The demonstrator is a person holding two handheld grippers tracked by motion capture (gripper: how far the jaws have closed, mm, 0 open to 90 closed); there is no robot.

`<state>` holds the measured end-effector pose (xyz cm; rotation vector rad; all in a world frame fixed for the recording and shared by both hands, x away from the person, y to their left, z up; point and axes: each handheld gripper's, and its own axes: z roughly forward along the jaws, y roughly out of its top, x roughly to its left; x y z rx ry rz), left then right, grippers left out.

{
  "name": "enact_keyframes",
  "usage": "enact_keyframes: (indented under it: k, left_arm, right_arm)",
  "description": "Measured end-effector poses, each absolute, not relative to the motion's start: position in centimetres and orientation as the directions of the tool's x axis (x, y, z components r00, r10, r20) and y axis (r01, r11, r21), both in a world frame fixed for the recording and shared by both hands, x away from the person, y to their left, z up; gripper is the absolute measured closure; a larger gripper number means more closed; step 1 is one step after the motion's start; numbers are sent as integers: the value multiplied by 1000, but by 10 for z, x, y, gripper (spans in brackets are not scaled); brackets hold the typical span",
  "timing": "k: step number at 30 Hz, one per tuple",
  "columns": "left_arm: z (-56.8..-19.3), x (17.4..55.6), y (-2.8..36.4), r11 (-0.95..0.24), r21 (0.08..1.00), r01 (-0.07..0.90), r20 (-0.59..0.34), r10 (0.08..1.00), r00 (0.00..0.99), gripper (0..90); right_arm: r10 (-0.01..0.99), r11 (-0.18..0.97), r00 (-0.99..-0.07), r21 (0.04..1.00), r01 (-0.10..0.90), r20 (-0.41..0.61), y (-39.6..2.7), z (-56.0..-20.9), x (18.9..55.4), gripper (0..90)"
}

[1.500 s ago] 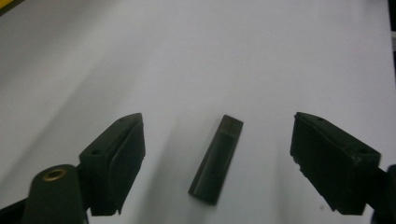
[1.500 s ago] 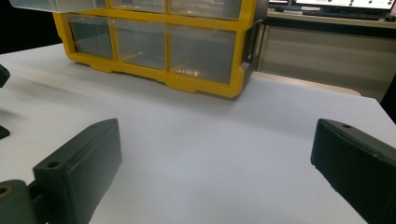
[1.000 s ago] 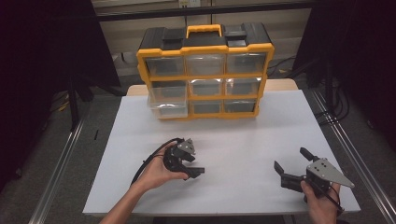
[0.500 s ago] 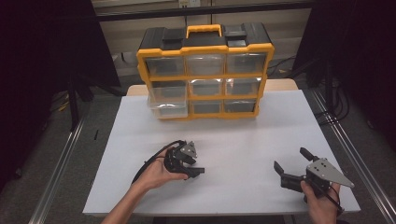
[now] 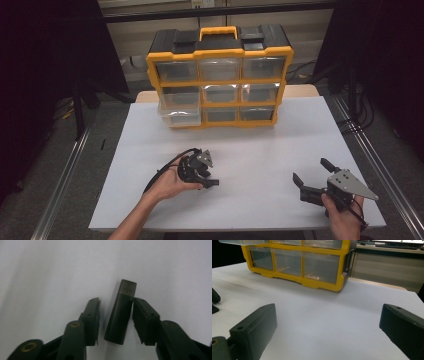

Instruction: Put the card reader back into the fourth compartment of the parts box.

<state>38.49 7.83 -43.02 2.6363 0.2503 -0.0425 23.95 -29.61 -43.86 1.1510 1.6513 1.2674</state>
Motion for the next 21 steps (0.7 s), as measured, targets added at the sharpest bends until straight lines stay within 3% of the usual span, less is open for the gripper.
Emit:
enact_keyframes:
  k: [12, 21]
  left_arm:
    - [-428, 384, 74, -880, 445, 166, -59, 156, 986, 733]
    - [-429, 386, 79, -860, 470, 196, -82, 178, 981, 737]
  right_arm:
    - [945, 110, -326, 971, 211, -36, -296, -439, 240, 13]
    - [943, 113, -330, 971, 212, -38, -296, -438, 239, 12]
